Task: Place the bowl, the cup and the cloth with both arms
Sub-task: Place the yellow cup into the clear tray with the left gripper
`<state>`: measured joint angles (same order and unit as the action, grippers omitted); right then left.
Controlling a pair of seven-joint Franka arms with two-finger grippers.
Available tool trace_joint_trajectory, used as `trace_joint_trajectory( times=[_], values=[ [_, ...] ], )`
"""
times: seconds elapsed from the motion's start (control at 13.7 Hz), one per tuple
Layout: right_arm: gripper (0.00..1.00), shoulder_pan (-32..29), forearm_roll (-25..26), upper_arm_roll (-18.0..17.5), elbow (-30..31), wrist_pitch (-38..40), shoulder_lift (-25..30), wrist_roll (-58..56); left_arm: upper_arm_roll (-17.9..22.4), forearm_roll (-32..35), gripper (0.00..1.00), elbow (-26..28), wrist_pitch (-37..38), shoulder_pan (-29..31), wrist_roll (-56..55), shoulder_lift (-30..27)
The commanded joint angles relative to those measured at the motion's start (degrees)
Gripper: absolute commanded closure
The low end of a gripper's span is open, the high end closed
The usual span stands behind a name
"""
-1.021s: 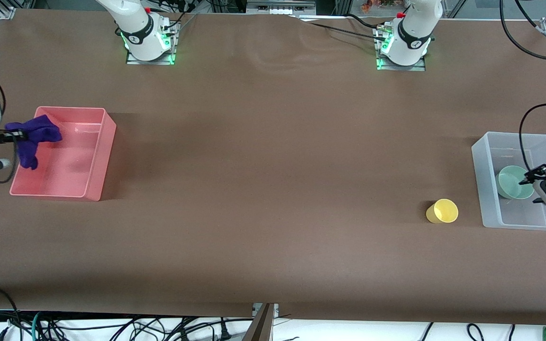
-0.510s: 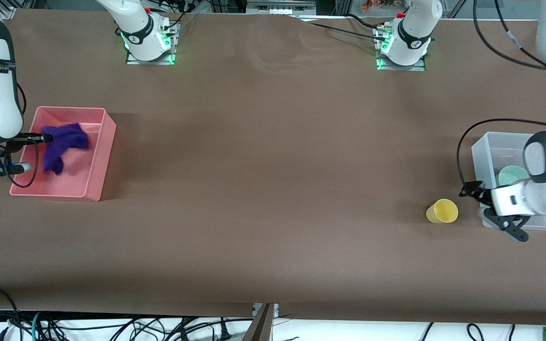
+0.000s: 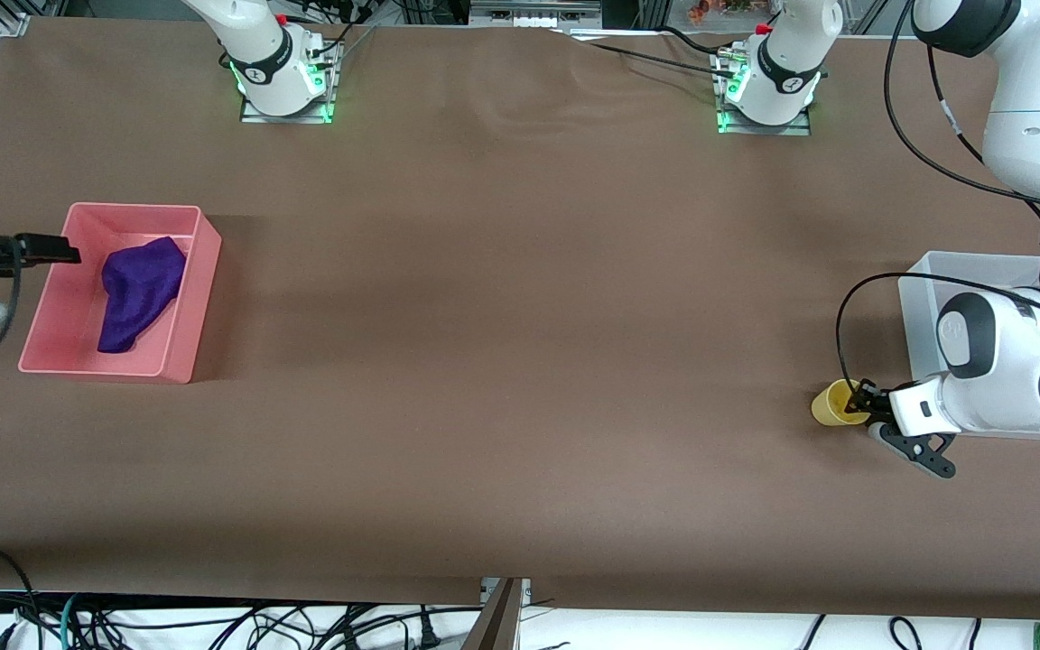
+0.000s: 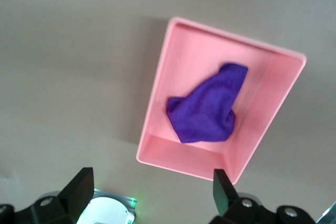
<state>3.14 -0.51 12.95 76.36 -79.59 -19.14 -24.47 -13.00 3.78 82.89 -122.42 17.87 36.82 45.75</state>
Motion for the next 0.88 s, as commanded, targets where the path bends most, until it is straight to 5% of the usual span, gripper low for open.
trace_joint_trajectory(
  times=[0.0, 0.29, 0.51, 0.8],
  values=[
    [0.00, -0.86, -0.28, -2.66, -6.73, 0.15, 1.03, 0.38, 0.00, -0.88, 1.00, -0.62, 1.57, 0.14, 0.36, -1.63],
    [0.00, -0.77, -0.37, -3.01, -3.52, -3.81, 5.07, -0.41, 0.43, -0.18, 1.00, -1.15, 13.49, 0.50, 2.19, -8.64],
    [0.00, -0.94, 3.14, -8.27, -2.80, -2.25, 6.39, 6.57, 2.01, 4.01, 1.00, -2.81, 23.16, 2.07, 9.12, -14.10],
    [0.00, -0.77, 3.06, -10.75, -3.32, 1.01, 6.05, 18.23, 2.02, 13.87, 1.00, -2.03, 23.81, 8.66, 23.10, -14.29]
  ],
)
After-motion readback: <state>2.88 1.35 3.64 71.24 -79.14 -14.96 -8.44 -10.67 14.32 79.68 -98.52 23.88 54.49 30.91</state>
